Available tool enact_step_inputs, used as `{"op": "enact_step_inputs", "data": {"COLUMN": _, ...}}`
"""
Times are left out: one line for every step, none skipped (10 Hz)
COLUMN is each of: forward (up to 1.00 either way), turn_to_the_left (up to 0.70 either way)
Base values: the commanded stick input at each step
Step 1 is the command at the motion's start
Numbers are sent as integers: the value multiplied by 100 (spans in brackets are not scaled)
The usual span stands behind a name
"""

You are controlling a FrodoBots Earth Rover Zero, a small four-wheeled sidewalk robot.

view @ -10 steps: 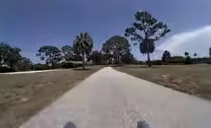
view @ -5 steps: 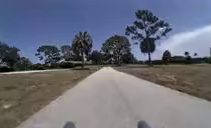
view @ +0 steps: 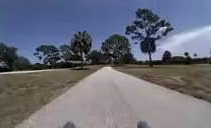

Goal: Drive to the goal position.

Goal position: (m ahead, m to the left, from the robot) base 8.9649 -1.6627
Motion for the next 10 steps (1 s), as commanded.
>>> {"op": "enact_step_inputs", "data": {"forward": 100, "turn_to_the_left": 0}}
{"op": "enact_step_inputs", "data": {"forward": 100, "turn_to_the_left": 0}}
{"op": "enact_step_inputs", "data": {"forward": 100, "turn_to_the_left": 0}}
{"op": "enact_step_inputs", "data": {"forward": 100, "turn_to_the_left": 0}}
{"op": "enact_step_inputs", "data": {"forward": 100, "turn_to_the_left": 0}}
{"op": "enact_step_inputs", "data": {"forward": 100, "turn_to_the_left": 0}}
{"op": "enact_step_inputs", "data": {"forward": 100, "turn_to_the_left": 0}}
{"op": "enact_step_inputs", "data": {"forward": 100, "turn_to_the_left": 0}}
{"op": "enact_step_inputs", "data": {"forward": 100, "turn_to_the_left": 0}}
{"op": "enact_step_inputs", "data": {"forward": 100, "turn_to_the_left": 0}}
